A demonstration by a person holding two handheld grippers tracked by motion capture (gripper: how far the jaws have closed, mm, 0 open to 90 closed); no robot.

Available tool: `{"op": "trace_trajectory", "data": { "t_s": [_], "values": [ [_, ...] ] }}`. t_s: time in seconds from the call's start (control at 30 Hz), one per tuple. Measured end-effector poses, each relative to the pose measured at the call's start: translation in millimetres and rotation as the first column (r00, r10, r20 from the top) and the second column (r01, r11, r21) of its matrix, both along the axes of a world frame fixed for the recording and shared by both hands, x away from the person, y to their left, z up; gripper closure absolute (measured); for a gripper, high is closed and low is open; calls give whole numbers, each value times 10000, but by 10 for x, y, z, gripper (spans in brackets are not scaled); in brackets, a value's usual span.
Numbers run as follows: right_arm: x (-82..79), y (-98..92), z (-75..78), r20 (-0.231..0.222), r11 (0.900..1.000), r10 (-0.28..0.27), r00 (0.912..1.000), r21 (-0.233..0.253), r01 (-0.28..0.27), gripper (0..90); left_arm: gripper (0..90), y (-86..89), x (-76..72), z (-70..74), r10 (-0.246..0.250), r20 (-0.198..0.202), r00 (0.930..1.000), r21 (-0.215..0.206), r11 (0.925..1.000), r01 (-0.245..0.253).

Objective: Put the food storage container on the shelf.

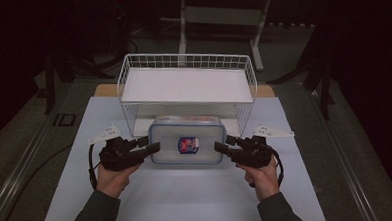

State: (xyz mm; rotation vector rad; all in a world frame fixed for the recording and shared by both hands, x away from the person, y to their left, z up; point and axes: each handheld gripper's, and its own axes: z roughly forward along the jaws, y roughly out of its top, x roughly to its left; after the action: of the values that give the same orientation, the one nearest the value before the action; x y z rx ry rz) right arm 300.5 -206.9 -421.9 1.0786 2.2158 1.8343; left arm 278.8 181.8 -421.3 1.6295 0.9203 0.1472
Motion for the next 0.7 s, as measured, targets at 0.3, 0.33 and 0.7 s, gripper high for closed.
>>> {"op": "trace_trajectory", "data": {
  "t_s": [0.3,0.33,0.7],
  "values": [
    [145,32,242,312,9999,-2,9995,116,-2,485,518,50,140,258,137,421,9990,-193,9997,-129],
    [167,42,260,332,9999,3,9994,164,-9,485,518,66,160,284,184,441,9989,-280,9995,-172],
    [312,105,489,617,9997,-85,9981,231,71,484,520,107,302,466,319,626,9975,-678,9973,-277]
  ]
}}
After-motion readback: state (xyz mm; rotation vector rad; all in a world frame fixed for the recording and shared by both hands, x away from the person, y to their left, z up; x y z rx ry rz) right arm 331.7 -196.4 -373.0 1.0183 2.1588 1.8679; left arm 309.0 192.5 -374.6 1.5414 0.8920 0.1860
